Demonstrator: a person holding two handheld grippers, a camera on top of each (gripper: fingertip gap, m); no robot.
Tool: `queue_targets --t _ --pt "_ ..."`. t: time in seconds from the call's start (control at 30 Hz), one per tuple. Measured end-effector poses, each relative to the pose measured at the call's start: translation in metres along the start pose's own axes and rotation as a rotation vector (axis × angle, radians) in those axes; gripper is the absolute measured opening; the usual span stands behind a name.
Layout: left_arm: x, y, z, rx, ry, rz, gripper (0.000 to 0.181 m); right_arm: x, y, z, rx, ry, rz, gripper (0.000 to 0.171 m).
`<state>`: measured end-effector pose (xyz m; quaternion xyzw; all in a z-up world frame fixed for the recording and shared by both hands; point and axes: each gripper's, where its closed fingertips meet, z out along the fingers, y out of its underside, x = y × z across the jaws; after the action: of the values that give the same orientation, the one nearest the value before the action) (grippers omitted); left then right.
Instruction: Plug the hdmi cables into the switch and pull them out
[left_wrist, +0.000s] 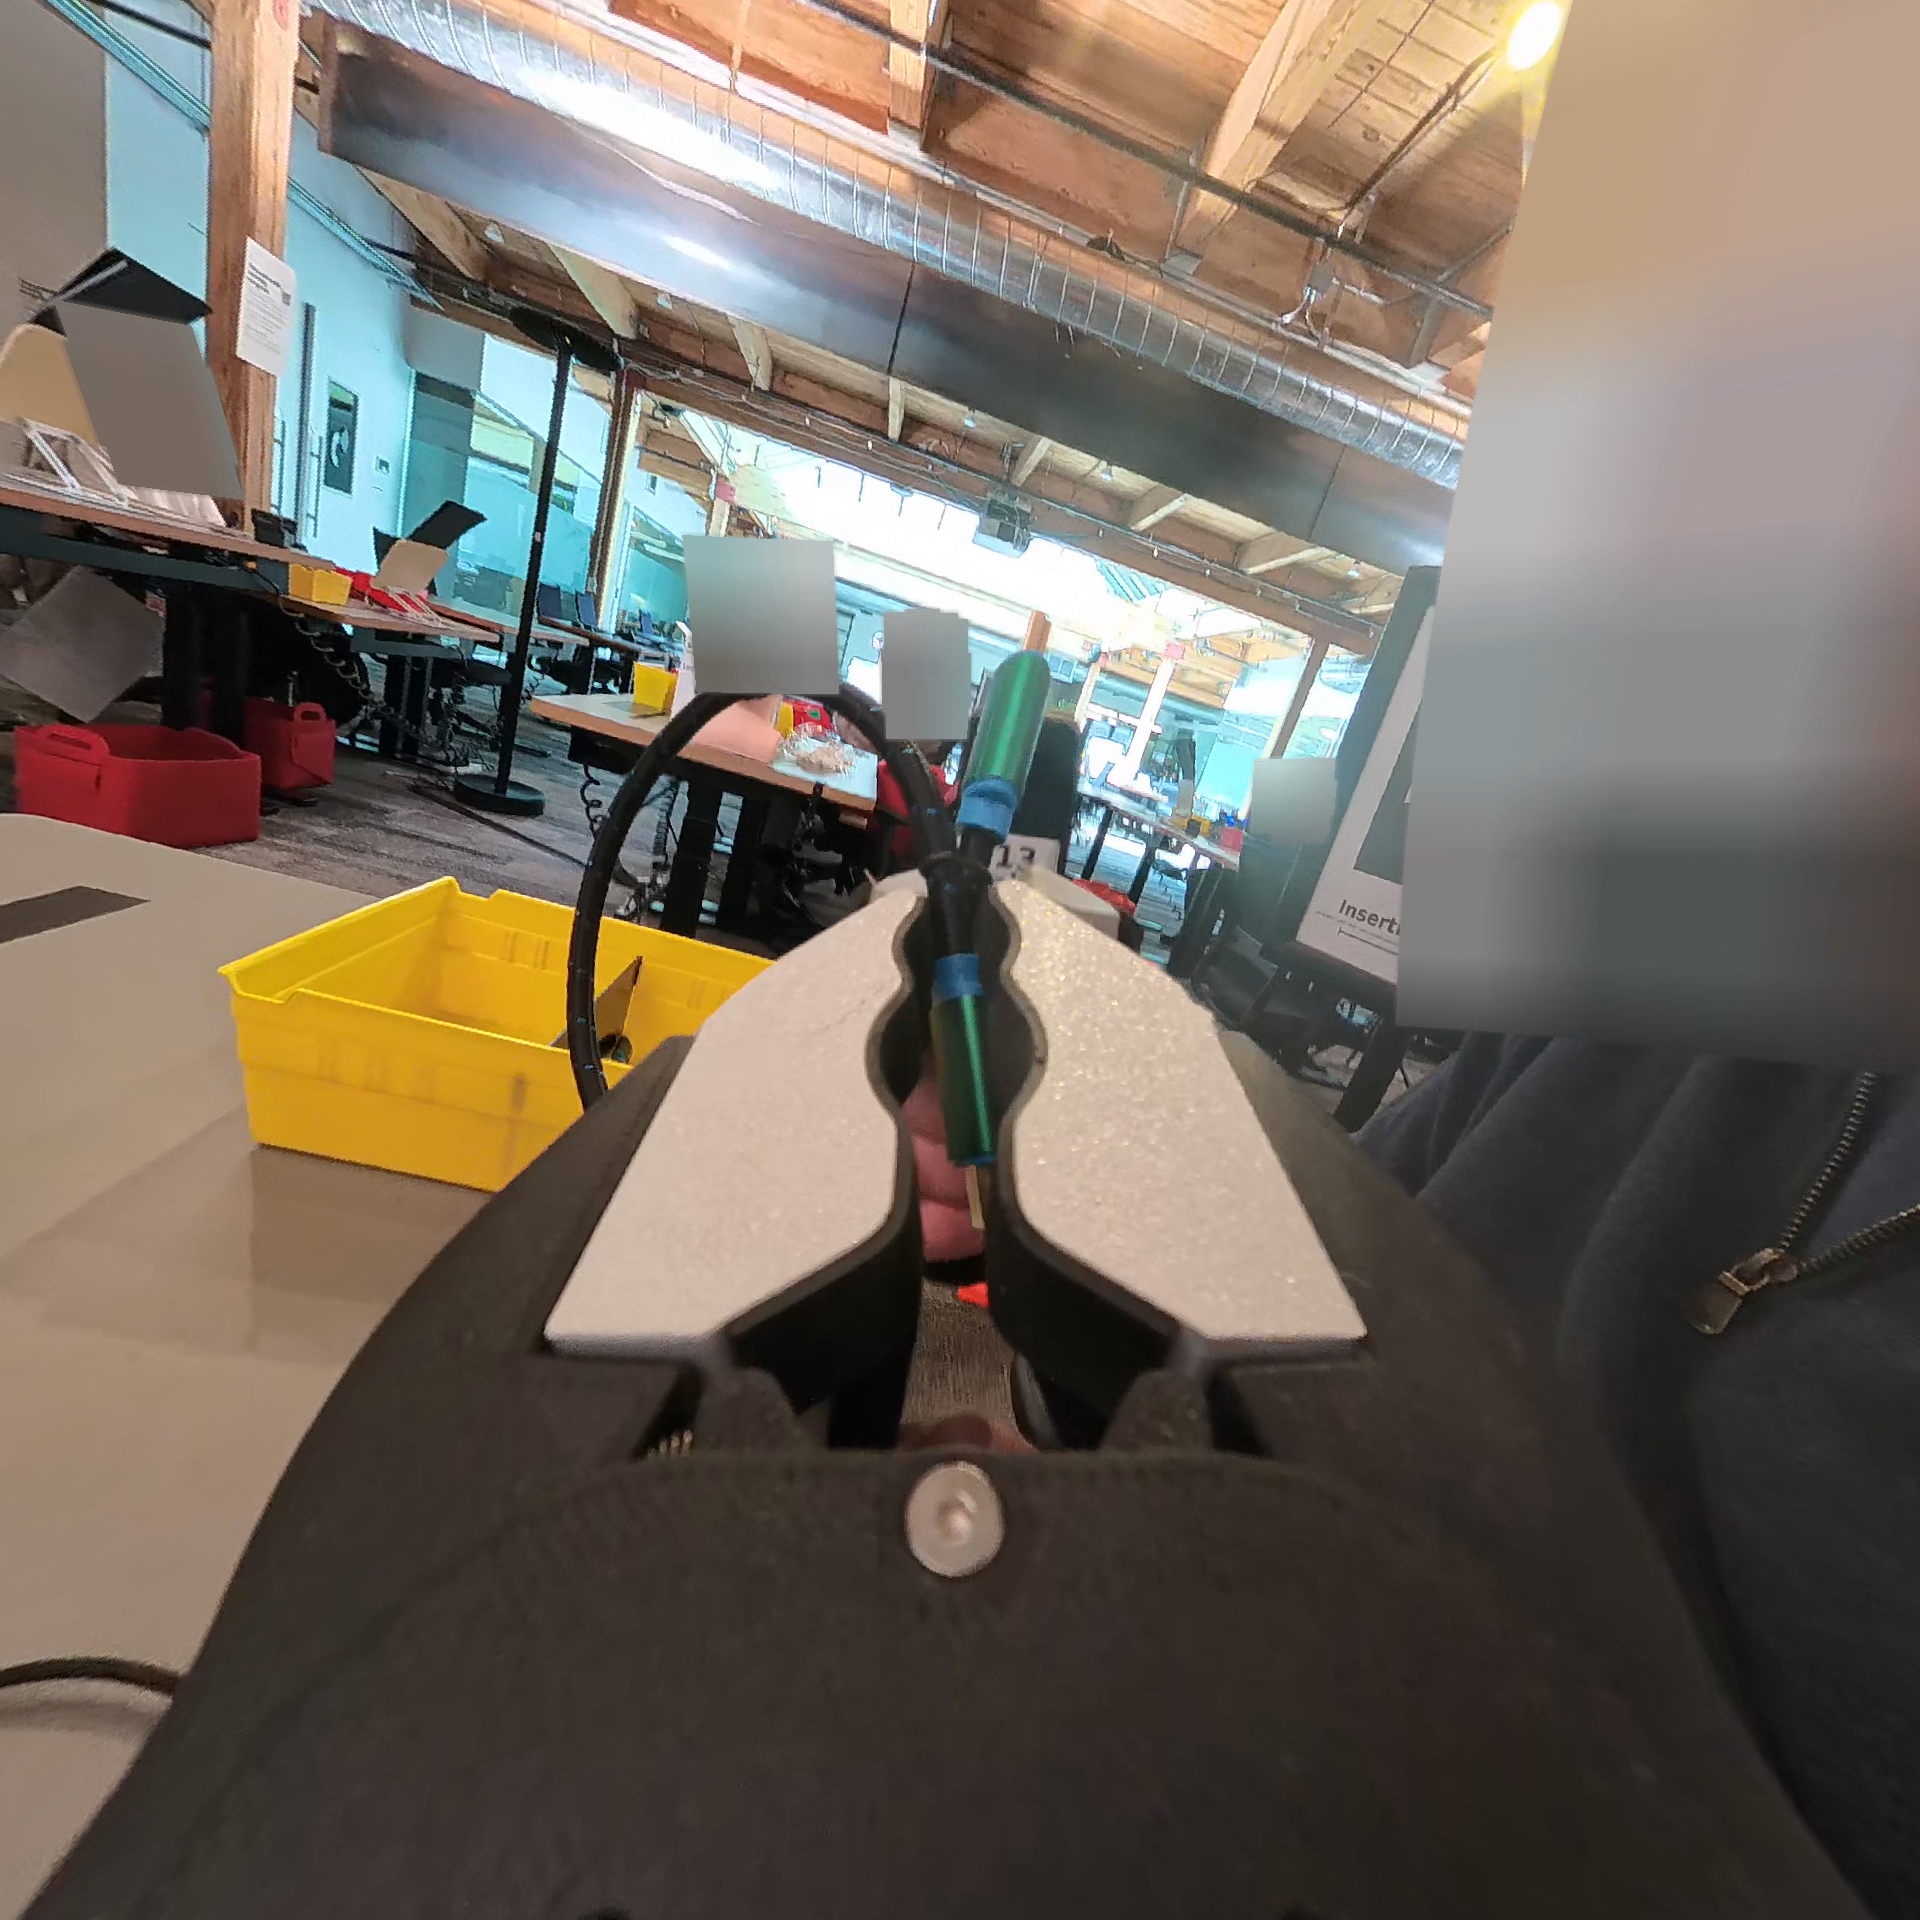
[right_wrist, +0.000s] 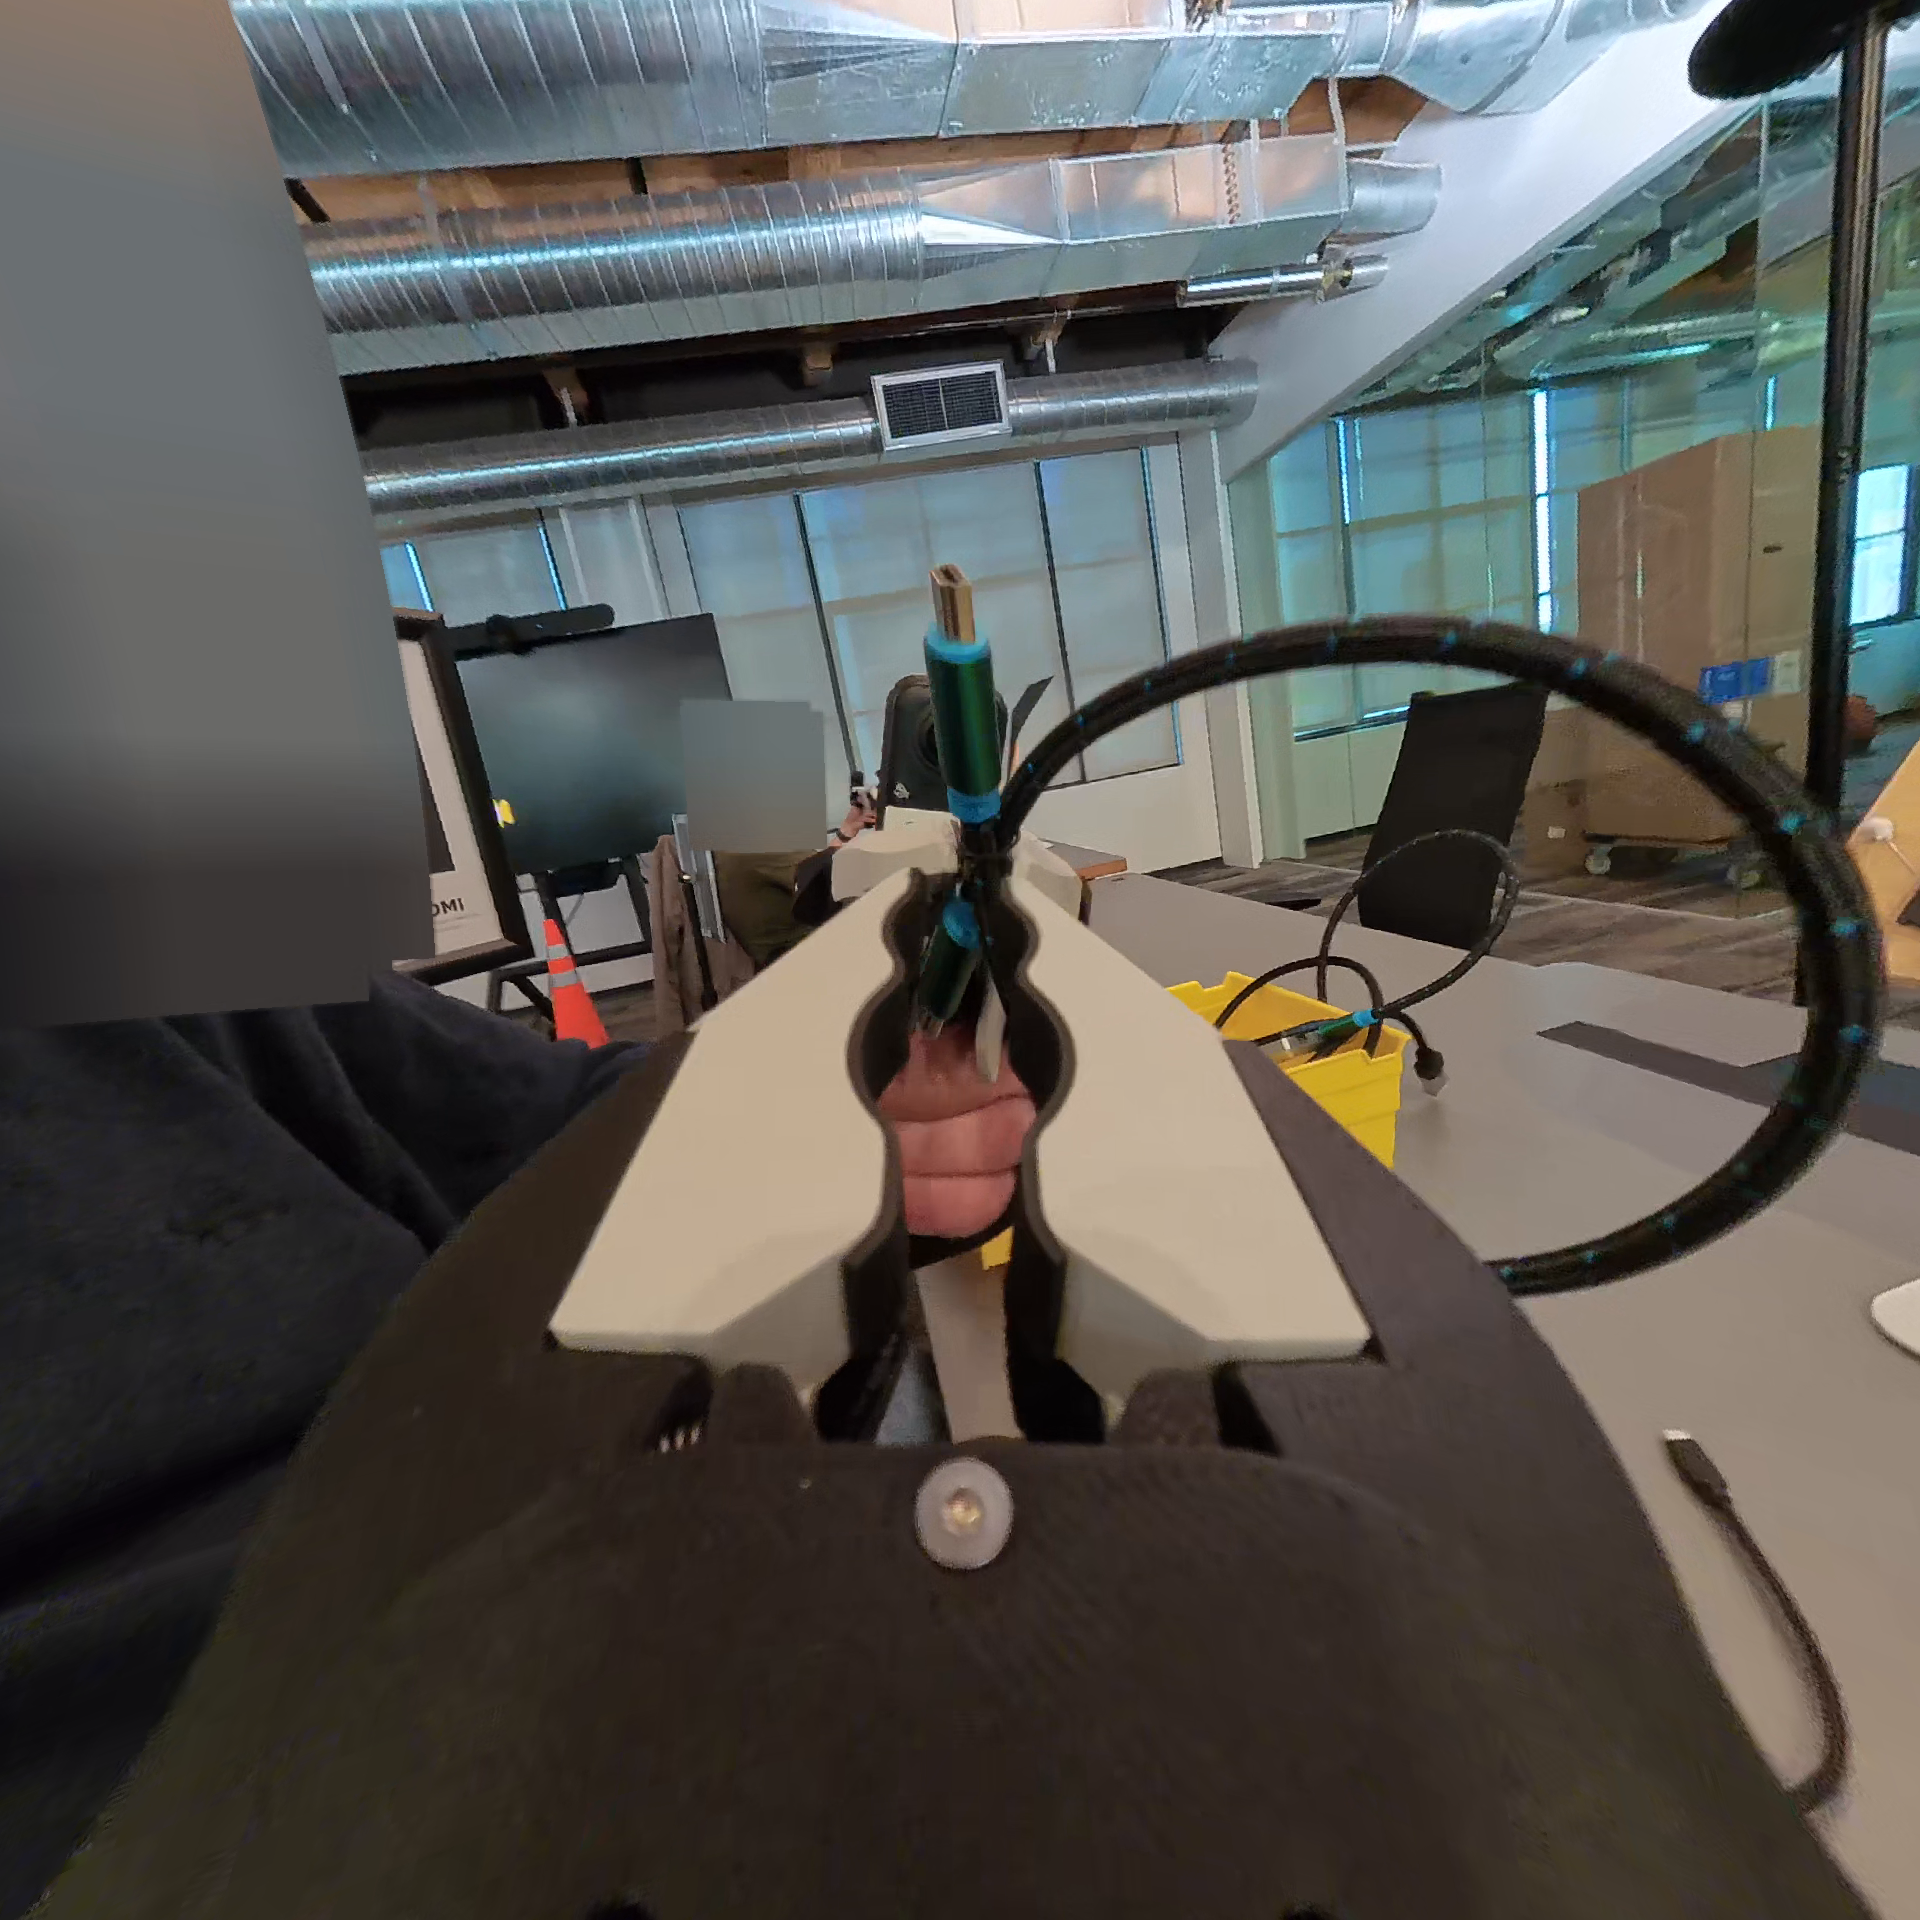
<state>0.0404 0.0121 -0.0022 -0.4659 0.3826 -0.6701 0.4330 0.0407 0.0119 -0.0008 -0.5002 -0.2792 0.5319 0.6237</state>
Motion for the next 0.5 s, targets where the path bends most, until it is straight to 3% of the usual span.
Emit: queue_targets --t 0.1,0.33,0.5 --pt "0.0 -0.003 -0.001 0.023 -0.002 -0.004 0.007 0.0 0.004 0.001 0.031 -0.031 0.092 0.018" --pt "0.002 -0.005 -0.001 0.04 -0.003 0.004 0.007 -0.003 -0.004 0.005 0.139 -0.068 0.181 0.001" --pt "0.003 -0.006 -0.001 0.055 -0.008 0.008 0.007 -0.004 -0.007 0.006 0.21 -0.087 0.238 0.0"
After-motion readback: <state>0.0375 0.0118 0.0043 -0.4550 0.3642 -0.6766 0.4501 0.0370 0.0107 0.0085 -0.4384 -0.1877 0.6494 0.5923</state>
